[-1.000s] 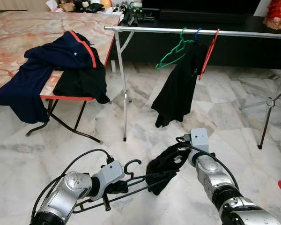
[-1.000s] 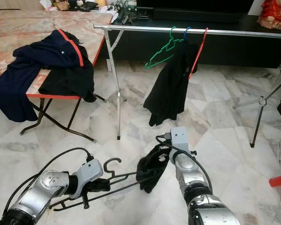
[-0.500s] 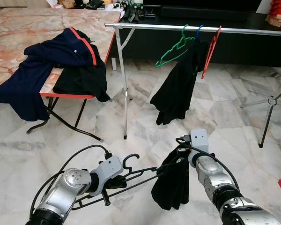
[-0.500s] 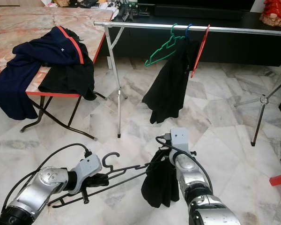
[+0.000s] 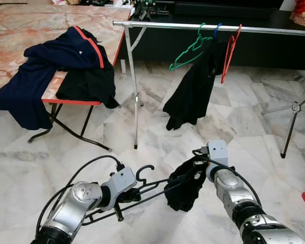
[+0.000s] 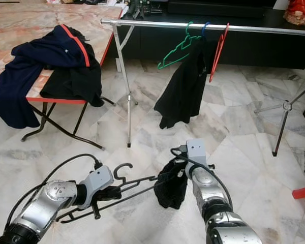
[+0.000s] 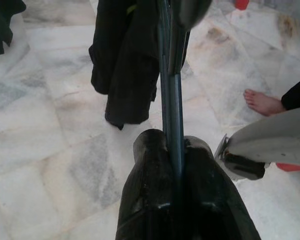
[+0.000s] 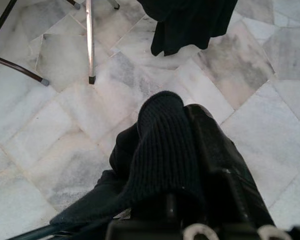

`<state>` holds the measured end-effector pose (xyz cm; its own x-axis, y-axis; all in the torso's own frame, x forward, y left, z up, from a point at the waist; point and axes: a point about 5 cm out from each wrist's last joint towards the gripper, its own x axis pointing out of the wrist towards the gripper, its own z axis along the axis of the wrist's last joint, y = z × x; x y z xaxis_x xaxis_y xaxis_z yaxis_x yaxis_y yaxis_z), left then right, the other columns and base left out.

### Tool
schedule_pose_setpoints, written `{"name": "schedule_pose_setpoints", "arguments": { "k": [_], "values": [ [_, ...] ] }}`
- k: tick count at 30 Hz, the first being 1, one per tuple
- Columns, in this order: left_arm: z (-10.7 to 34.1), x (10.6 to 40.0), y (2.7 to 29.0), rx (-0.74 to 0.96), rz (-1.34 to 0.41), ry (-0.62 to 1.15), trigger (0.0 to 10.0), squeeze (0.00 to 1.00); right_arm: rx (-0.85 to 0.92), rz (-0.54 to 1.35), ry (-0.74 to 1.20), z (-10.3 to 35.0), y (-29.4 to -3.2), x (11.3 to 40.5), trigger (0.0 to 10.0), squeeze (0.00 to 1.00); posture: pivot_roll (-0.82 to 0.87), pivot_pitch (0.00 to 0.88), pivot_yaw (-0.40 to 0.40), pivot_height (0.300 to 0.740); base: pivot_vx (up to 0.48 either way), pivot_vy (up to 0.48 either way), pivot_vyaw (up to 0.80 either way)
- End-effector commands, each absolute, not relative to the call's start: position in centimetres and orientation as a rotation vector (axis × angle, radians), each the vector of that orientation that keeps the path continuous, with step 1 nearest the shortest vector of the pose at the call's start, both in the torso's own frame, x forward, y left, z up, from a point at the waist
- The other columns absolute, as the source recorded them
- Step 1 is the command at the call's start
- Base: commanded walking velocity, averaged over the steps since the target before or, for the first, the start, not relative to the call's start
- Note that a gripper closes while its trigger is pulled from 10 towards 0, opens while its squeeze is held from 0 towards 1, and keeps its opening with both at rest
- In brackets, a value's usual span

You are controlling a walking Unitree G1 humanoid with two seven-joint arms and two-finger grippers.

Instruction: Hang hanger

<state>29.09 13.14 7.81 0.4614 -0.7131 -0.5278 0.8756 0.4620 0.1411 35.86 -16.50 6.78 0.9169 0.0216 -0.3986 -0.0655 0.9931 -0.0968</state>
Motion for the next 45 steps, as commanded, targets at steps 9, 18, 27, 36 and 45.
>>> {"name": "schedule_pose_setpoints", "arguments": {
  "k": [9,18,27,36,45],
  "values": [
    [8.3,29.9,13.0,0.420,-0.898,0.365,10.0,0.00,-0.063,0.034,0.382,7.7,-16.0,36.5,10.0,0.00,0.05,0.189,-0.039,0.740,0.000,0.000,0.00],
    [8.4,29.5,12.5,0.399,-0.931,0.366,10.0,0.00,-0.042,0.051,0.360,8.6,-15.0,37.0,10.0,0.00,0.05,0.194,-0.034,0.740,0.000,0.000,0.00],
    [8.6,29.3,12.2,0.387,-0.959,0.365,10.0,0.00,-0.029,0.075,0.342,9.2,-14.2,37.2,10.0,0.00,0.05,0.194,-0.033,0.740,0.000,0.000,0.00],
    [8.9,29.8,11.9,0.399,-0.931,0.357,10.0,0.00,-0.020,0.076,0.338,9.5,-14.2,37.3,10.0,0.00,0.05,0.194,-0.033,0.740,0.000,0.000,0.00],
    [9.4,30.8,11.2,0.419,-0.873,0.317,10.0,0.00,-0.013,0.088,0.353,9.2,-14.1,37.1,10.0,0.00,0.05,0.193,-0.034,0.740,0.000,0.000,0.00]
  ]
}}
